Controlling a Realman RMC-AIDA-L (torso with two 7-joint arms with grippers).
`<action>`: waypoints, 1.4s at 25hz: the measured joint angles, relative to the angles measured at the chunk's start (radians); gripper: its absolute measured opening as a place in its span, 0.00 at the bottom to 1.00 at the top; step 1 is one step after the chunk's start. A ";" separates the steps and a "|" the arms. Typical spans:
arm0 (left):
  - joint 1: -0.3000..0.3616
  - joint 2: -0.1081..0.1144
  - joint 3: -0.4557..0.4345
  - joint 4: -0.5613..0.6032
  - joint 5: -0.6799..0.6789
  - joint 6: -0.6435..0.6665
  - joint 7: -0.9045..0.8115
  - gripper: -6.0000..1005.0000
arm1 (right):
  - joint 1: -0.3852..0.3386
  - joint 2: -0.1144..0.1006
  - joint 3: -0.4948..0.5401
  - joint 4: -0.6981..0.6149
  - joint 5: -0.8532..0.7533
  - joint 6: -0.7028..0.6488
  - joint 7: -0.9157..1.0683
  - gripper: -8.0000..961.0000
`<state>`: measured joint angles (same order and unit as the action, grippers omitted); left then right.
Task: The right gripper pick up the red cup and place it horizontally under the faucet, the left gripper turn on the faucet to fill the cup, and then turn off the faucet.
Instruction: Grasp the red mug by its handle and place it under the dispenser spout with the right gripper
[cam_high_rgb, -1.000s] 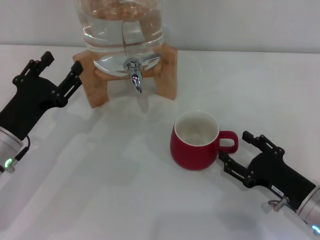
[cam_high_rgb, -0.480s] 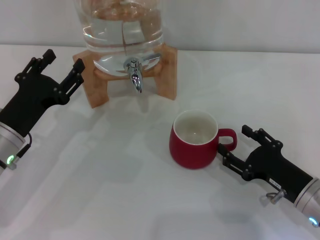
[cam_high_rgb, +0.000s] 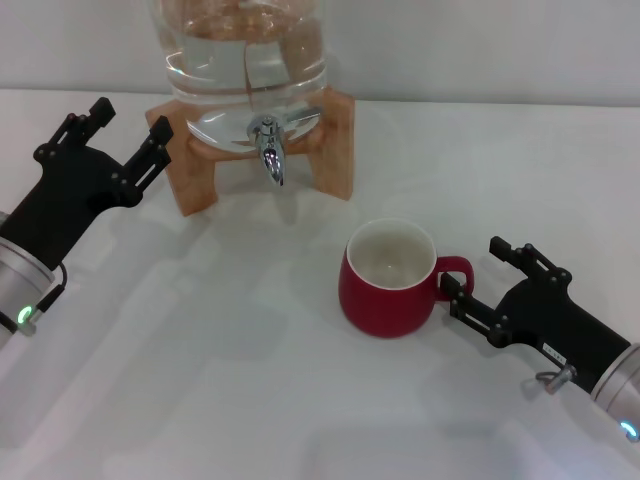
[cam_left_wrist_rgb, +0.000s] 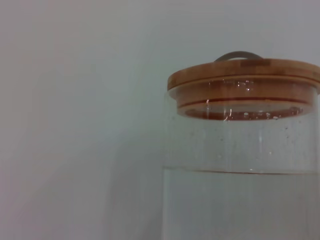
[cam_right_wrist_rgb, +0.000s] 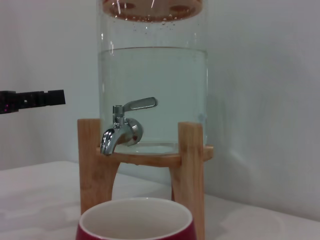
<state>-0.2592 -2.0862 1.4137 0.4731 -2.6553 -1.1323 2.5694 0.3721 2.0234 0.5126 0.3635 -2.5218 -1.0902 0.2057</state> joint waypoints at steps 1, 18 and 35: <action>-0.001 0.000 0.000 0.000 0.000 0.002 0.000 0.75 | 0.002 0.000 0.001 0.000 0.000 0.002 0.000 0.83; -0.003 0.000 -0.001 -0.002 0.000 0.005 0.000 0.75 | 0.009 0.003 0.031 0.000 0.021 0.049 0.001 0.83; -0.004 0.000 0.001 -0.008 0.000 0.005 0.000 0.75 | 0.007 0.003 0.029 0.001 0.065 0.050 0.001 0.83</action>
<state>-0.2628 -2.0862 1.4144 0.4647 -2.6552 -1.1274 2.5694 0.3788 2.0263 0.5419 0.3642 -2.4565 -1.0401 0.2070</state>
